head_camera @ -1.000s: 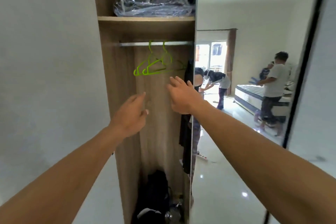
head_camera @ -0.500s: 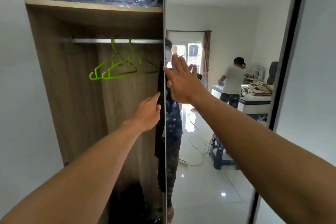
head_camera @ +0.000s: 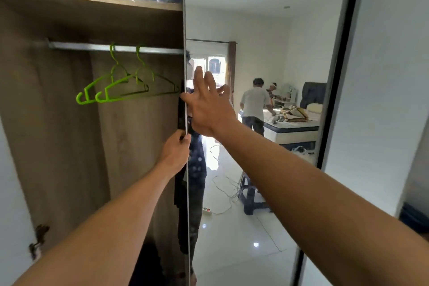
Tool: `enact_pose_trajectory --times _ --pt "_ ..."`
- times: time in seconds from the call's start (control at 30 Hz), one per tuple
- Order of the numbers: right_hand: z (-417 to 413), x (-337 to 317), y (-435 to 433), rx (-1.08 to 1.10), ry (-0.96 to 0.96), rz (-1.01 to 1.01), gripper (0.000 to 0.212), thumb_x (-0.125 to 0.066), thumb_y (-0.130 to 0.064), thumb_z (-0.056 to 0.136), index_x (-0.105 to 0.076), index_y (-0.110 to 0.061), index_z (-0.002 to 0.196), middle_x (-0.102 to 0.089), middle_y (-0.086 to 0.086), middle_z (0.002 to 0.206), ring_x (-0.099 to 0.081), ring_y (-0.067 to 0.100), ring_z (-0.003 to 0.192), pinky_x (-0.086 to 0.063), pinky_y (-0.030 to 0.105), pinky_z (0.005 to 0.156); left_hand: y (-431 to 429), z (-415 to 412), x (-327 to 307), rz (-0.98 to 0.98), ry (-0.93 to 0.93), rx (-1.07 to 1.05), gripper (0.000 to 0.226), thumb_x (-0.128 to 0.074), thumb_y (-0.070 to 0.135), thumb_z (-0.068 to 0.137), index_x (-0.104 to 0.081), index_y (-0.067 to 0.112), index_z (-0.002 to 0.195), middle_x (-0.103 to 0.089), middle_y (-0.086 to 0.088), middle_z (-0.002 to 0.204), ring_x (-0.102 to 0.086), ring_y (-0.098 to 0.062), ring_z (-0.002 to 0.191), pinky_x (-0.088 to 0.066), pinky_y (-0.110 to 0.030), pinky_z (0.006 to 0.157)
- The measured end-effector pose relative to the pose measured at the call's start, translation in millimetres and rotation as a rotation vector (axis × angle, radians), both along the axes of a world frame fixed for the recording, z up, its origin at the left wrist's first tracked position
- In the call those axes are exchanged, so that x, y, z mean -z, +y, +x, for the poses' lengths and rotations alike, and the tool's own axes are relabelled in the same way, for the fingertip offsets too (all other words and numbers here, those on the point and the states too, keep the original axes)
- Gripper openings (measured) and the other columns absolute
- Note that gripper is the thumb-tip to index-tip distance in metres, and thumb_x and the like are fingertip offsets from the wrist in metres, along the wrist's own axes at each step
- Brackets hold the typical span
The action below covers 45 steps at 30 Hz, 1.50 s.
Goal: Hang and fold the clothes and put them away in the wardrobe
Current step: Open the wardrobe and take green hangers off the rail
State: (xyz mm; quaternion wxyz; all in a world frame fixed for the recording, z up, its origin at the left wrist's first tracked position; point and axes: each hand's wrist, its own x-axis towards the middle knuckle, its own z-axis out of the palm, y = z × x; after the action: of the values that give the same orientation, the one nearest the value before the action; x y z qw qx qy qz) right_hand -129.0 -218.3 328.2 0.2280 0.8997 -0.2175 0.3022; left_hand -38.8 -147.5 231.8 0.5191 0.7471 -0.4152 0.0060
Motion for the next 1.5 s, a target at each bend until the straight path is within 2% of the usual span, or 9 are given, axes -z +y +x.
enact_pose_trajectory --times 0.13,0.37,0.5,0.63,0.8,1.0,1.13,1.37,1.5 --pt "-23.4 -1.4 18.3 -0.013 -0.007 0.002 0.055 -0.057 -0.032 0.095 -0.041 -0.032 0.148 0.012 0.017 0.167 0.009 0.044 0.153 -0.014 0.075 0.115 14.1 -7.4 8.9 -0.027 -0.021 0.002 0.021 -0.044 0.034 0.103 -0.059 0.021 0.099 -0.065 -0.002 0.087 -0.062 -0.022 0.078 -0.05 -0.034 0.067" --pt "-97.8 -5.3 63.2 -0.029 0.012 0.022 0.058 -0.056 -0.02 0.096 -0.038 -0.033 0.149 0.012 0.016 0.168 0.003 0.041 0.154 -0.012 0.073 0.117 64.3 -64.4 16.8 -0.119 -0.111 0.099 0.021 -0.051 0.035 0.101 -0.059 0.021 0.088 -0.066 0.002 0.07 -0.061 -0.017 0.066 -0.04 -0.025 0.055" --pt "-149.4 -7.0 85.3 0.0 0.006 -0.029 0.052 -0.051 -0.025 0.099 -0.039 -0.035 0.148 0.003 0.019 0.167 -0.015 0.041 0.152 -0.02 0.067 0.117 82.1 -97.8 19.8 -0.202 -0.23 0.182 0.022 -0.054 0.035 0.1 -0.06 0.02 0.084 -0.066 0.002 0.065 -0.063 -0.017 0.062 -0.047 -0.028 0.057" --pt "-203.9 -7.6 103.2 0.041 -0.021 -0.076 0.039 -0.048 -0.031 0.098 -0.048 -0.033 0.137 -0.019 0.021 0.161 -0.045 0.04 0.134 -0.042 0.059 0.105 91.5 -144.7 25.7 -0.242 -0.374 0.316 0.028 -0.053 0.032 0.101 -0.05 0.021 0.076 -0.05 0.003 0.052 -0.05 -0.014 0.049 -0.031 -0.025 0.05" --pt "-272.5 -4.8 120.9 0.066 -0.173 -0.09 0.028 -0.051 -0.038 0.099 -0.057 -0.023 0.122 -0.026 0.021 0.16 -0.044 0.039 0.137 -0.045 0.046 0.106 92.5 -207.6 23.0 -0.255 -0.581 0.468 0.029 -0.053 0.039 0.099 -0.05 0.018 0.08 -0.05 0.005 0.055 -0.051 -0.011 0.049 -0.038 -0.027 0.049" --pt "-351.0 -11.4 116.2 0.206 -0.252 -0.044 0.041 -0.057 -0.039 0.093 -0.052 -0.017 0.128 -0.027 0.021 0.158 -0.049 0.038 0.133 -0.054 0.044 0.099 65.9 -289.6 15.4 -0.145 -0.483 0.563 0.048 -0.057 0.062 0.089 -0.052 0.026 0.12 -0.064 0.004 0.117 -0.064 -0.016 0.101 -0.056 -0.034 0.082" --pt "-416.6 -17.8 104.7 0.265 -0.235 -0.009 0.055 -0.06 -0.034 0.093 -0.044 -0.013 0.14 -0.022 0.022 0.158 -0.047 0.038 0.134 -0.052 0.042 0.101 32.9 -352.1 11.2 -0.024 -0.433 0.552 0.093 -0.053 0.08 0.079 -0.015 0.04 0.154 -0.025 0.005 0.163 -0.04 -0.026 0.143 -0.045 -0.051 0.107" --pt "-489.2 -21.5 62.5 0.401 -0.145 0.1 0.073 -0.061 -0.035 0.095 -0.024 -0.02 0.157 0.01 0.017 0.166 -0.048 0.037 0.136 -0.052 0.045 0.102 -24.0 -427.8 7.1 0.019 -0.553 0.524 0.105 -0.041 0.084 0.081 0.019 0.038 0.155 0.008 0.0 0.168 -0.018 -0.03 0.152 -0.033 -0.05 0.114" --pt "-529.0 -21.6 34.8 0.62 0.021 -0.152 0.074 -0.045 -0.055 0.099 -0.017 -0.028 0.161 0.018 0.014 0.167 -0.005 0.038 0.155 -0.016 0.06 0.122 -46.8 -466.0 8.2 0.017 -0.491 0.534 0.106 -0.046 0.079 0.084 0.021 0.036 0.155 0.014 -0.004 0.167 -0.011 -0.031 0.154 -0.03 -0.051 0.116"
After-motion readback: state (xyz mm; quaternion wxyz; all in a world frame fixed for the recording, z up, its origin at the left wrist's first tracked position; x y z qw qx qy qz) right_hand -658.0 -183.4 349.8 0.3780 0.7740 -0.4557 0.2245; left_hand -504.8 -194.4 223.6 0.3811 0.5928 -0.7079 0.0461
